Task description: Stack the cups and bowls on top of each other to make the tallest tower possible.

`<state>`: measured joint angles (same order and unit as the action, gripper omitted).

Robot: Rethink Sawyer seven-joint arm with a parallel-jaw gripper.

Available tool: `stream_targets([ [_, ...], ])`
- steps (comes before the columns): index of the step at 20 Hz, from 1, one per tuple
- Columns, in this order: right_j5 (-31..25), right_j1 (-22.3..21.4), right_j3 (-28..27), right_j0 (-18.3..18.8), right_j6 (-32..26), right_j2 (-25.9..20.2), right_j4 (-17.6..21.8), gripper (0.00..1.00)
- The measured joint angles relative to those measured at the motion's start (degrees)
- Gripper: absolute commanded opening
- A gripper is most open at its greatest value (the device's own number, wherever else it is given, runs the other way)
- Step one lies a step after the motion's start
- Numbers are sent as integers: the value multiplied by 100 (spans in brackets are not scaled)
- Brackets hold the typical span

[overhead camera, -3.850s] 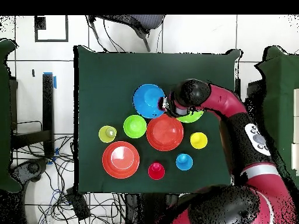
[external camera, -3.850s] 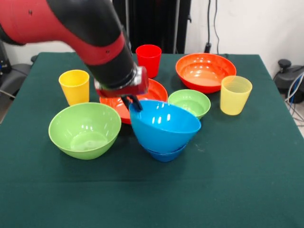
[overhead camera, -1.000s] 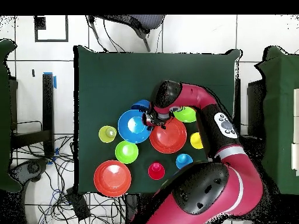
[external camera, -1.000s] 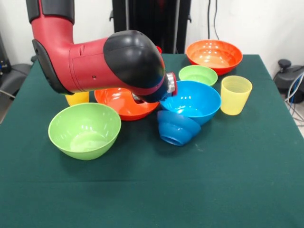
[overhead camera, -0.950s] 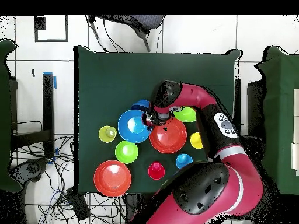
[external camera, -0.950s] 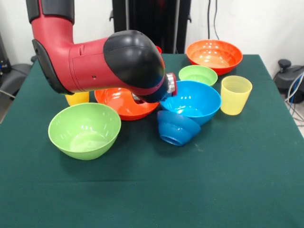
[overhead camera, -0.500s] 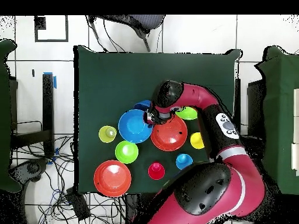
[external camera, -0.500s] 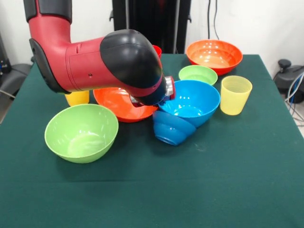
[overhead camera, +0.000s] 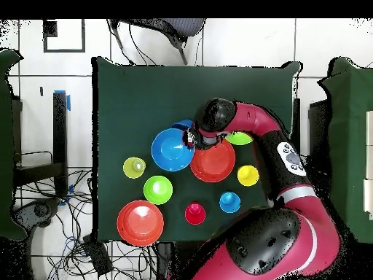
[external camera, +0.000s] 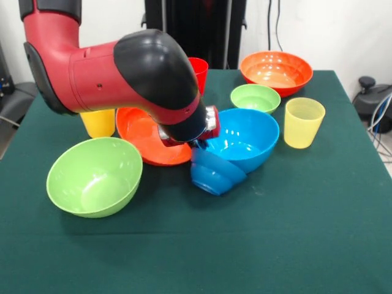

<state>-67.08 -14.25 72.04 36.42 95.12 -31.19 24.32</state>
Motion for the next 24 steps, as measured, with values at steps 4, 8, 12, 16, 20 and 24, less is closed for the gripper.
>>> stream_targets([
  [4, 259, -109, 0, 39, 0, -49, 31, 0],
  [8, 492, -169, 10, 77, 0, -109, 114, 0],
  [12, 689, -244, 66, 145, 0, -193, 185, 0],
  [16, 751, -266, 119, 217, 0, -256, 223, 0],
  [20, 752, -268, 137, 262, 0, -301, 233, 0],
  [24, 752, -268, 140, 299, 0, -364, 240, 0],
])
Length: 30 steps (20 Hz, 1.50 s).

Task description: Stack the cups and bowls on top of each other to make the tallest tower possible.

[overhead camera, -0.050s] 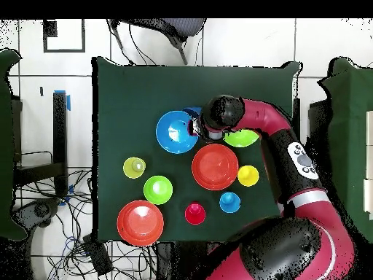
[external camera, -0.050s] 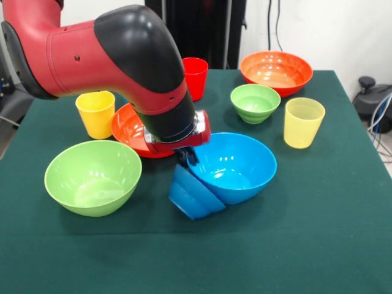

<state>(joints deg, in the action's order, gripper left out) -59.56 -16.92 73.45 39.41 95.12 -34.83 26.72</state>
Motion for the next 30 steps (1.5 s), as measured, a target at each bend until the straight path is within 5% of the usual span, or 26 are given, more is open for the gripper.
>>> stream_targets([
  [21, -128, -205, 775, 810, -86, -1046, -95, 0],
  [30, -208, -352, 806, 798, -275, -1120, 354, 0],
])
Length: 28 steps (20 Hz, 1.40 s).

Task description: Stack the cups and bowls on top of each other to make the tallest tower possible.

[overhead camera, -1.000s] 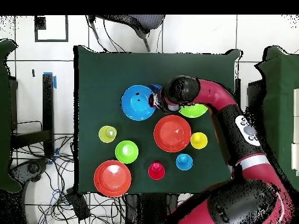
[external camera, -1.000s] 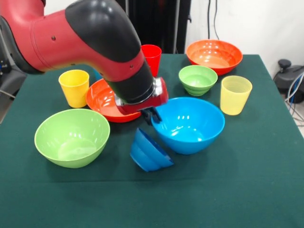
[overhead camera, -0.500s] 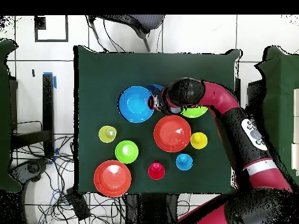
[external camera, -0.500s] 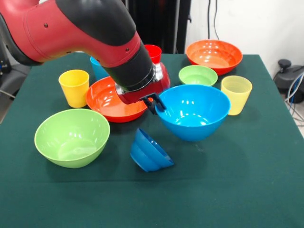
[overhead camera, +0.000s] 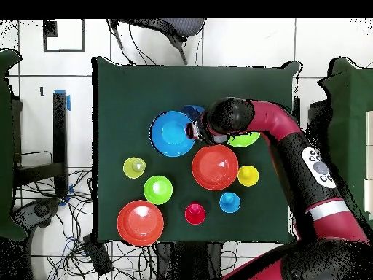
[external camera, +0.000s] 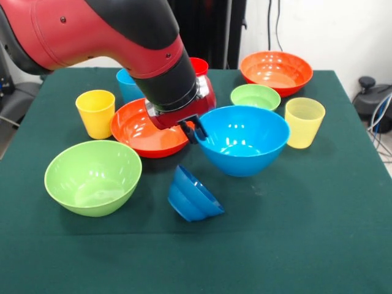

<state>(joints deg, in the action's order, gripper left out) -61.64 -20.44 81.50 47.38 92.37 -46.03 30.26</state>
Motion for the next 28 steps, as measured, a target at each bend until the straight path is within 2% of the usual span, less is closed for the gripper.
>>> stream_targets([
  [15, -1, -128, 1, -22, -310, -4, 843, 0],
  [28, 255, -308, 2, 168, -353, -98, 1064, 0],
])
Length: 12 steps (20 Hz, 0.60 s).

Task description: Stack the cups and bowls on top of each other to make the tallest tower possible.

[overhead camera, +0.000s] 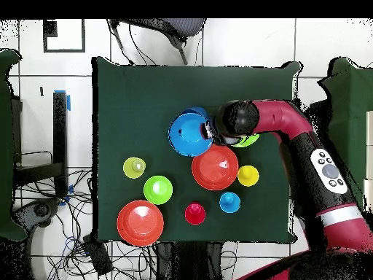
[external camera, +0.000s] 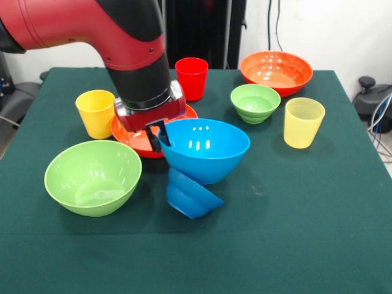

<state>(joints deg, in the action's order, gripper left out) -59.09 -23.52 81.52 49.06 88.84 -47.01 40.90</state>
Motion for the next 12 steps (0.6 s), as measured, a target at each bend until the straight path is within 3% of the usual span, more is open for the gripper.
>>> stream_targets([
  [12, 1271, -253, 16, 117, 0, -25, 51, 0],
])
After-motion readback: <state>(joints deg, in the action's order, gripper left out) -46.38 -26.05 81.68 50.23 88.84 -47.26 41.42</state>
